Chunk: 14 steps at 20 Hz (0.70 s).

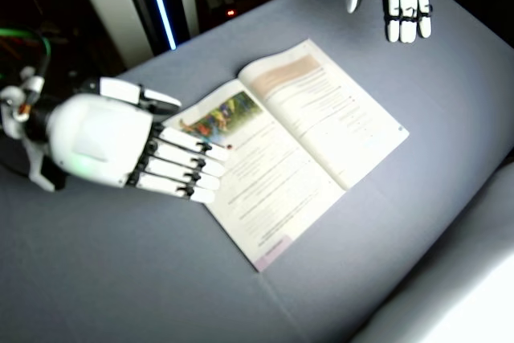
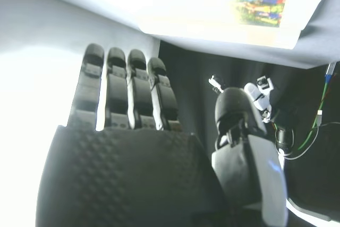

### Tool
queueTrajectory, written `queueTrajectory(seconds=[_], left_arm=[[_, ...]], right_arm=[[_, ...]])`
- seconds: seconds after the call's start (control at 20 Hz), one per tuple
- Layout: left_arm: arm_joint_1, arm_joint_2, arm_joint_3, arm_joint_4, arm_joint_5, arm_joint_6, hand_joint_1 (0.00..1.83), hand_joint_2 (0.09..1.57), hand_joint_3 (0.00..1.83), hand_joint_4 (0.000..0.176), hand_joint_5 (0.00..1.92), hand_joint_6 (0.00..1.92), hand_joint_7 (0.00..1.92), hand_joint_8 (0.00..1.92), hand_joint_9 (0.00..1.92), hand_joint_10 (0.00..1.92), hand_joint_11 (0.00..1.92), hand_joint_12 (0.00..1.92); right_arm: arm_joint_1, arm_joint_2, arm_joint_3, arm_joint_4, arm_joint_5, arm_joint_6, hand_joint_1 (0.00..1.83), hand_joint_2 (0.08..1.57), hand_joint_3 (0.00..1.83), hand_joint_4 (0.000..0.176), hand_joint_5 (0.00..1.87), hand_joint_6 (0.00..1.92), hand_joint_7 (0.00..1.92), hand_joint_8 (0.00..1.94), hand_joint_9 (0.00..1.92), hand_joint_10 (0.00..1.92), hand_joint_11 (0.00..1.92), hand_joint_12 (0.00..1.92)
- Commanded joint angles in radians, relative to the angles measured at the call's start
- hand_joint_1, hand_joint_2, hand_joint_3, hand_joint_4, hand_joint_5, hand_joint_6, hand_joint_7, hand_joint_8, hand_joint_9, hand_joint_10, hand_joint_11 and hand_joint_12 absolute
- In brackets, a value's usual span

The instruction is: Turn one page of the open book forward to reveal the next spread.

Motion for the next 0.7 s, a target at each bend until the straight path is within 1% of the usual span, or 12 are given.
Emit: queueTrajectory(seconds=[0.0, 0.05, 0.1, 0.15, 0.2, 0.25, 0.3, 0.35, 0.4, 0.45, 0.6, 0.65], left_arm=[[-0.007, -0.002, 0.007, -0.004, -0.112, -0.01, 0.0, 1.44, 0.0, 0.0, 0.71, 0.02, 0.65, 0.02, 0.43, 0.02, 0.0, 0.48], [-0.007, -0.002, 0.007, -0.003, -0.111, -0.011, 0.0, 1.44, 0.0, 0.0, 0.69, 0.0, 0.71, 0.01, 0.48, 0.01, 0.01, 0.47], [-0.007, -0.003, 0.007, -0.003, -0.111, -0.011, 0.0, 1.45, 0.0, 0.0, 0.61, 0.0, 0.63, 0.0, 0.45, 0.0, 0.01, 0.46], [-0.007, -0.003, 0.006, -0.004, -0.112, -0.011, 0.0, 1.47, 0.01, 0.018, 0.51, 0.0, 0.47, 0.0, 0.36, 0.0, 0.0, 0.43], [-0.007, -0.003, 0.006, -0.004, -0.112, -0.011, 0.01, 1.48, 0.01, 0.048, 0.42, 0.0, 0.38, 0.0, 0.3, 0.0, 0.0, 0.37], [-0.007, -0.003, 0.007, -0.004, -0.112, -0.011, 0.01, 1.48, 0.0, 0.005, 0.38, 0.0, 0.33, 0.0, 0.26, 0.0, 0.0, 0.31], [-0.007, -0.002, 0.007, -0.004, -0.112, -0.011, 0.0, 1.49, 0.0, 0.0, 0.35, 0.0, 0.3, 0.0, 0.22, 0.0, 0.0, 0.25], [-0.007, -0.002, 0.007, -0.003, -0.112, -0.011, 0.0, 1.49, 0.0, 0.0, 0.25, 0.0, 0.21, 0.0, 0.15, 0.0, 0.0, 0.15], [-0.007, -0.002, 0.007, -0.003, -0.112, -0.011, 0.0, 1.49, 0.0, 0.0, 0.16, 0.0, 0.13, 0.0, 0.09, 0.0, 0.0, 0.07], [-0.007, -0.002, 0.007, -0.002, -0.112, -0.011, 0.0, 1.49, 0.0, 0.0, 0.13, 0.0, 0.1, 0.0, 0.07, 0.0, 0.02, 0.06], [-0.008, -0.001, 0.006, -0.002, -0.112, -0.011, 0.0, 1.47, 0.0, 0.0, 0.12, 0.01, 0.08, 0.01, 0.06, 0.01, 0.02, 0.06], [-0.008, -0.001, 0.006, -0.001, -0.112, -0.011, 0.0, 1.47, 0.0, 0.0, 0.13, 0.01, 0.08, 0.01, 0.06, 0.01, 0.02, 0.06]], right_arm=[[0.01, 0.004, 0.006, 0.031, 0.105, 0.005, 0.42, 1.39, 0.0, 0.0, 0.73, 0.01, 0.79, 0.01, 0.66, 0.03, 0.44, 0.69], [0.01, 0.004, 0.006, 0.029, 0.105, 0.005, 0.44, 1.39, 0.0, 0.0, 0.84, 0.0, 0.87, 0.0, 0.73, 0.01, 0.46, 0.81], [0.01, 0.004, 0.006, 0.029, 0.105, 0.006, 0.44, 1.4, 0.0, 0.0, 0.85, 0.0, 0.85, 0.0, 0.72, 0.0, 0.41, 0.92], [0.01, 0.004, 0.006, 0.029, 0.105, 0.006, 0.42, 1.41, 0.0, 0.0, 0.79, 0.0, 0.76, 0.0, 0.65, 0.0, 0.32, 1.0], [0.01, 0.004, 0.006, 0.027, 0.105, 0.006, 0.36, 1.42, 0.0, 0.0, 0.72, 0.0, 0.69, 0.0, 0.57, 0.0, 0.25, 1.05], [0.016, 0.005, 0.007, 0.017, 0.103, 0.007, 0.33, 1.44, 0.0, 0.0, 0.64, 0.0, 0.59, 0.0, 0.47, 0.0, 0.2, 1.06], [0.025, 0.005, 0.01, -0.002, 0.095, 0.014, 0.31, 1.45, 0.01, 0.0, 0.59, 0.0, 0.54, 0.0, 0.43, 0.0, 0.12, 1.03], [0.035, 0.005, 0.012, -0.021, 0.083, 0.021, 0.33, 1.46, 0.0, 0.0, 0.56, 0.0, 0.51, 0.0, 0.39, 0.0, 0.07, 0.9], [0.047, 0.006, 0.012, -0.044, 0.066, 0.025, 0.08, 1.46, 0.0, 0.0, 0.48, 0.01, 0.39, 0.01, 0.29, 0.01, 0.01, 0.74], [0.063, 0.006, 0.013, -0.081, 0.037, 0.033, 0.02, 1.44, 0.0, 0.0, 0.37, 0.0, 0.28, 0.01, 0.19, 0.0, 0.0, 0.56], [0.092, 0.007, 0.022, -0.163, -0.042, 0.063, 0.0, 1.41, 0.0, 0.0, 0.2, 0.0, 0.14, 0.0, 0.06, 0.0, 0.0, 0.1], [0.093, 0.007, 0.024, -0.17, -0.051, 0.067, 0.0, 1.39, 0.0, 0.0, 0.2, 0.01, 0.15, 0.01, 0.07, 0.01, 0.0, 0.07]])
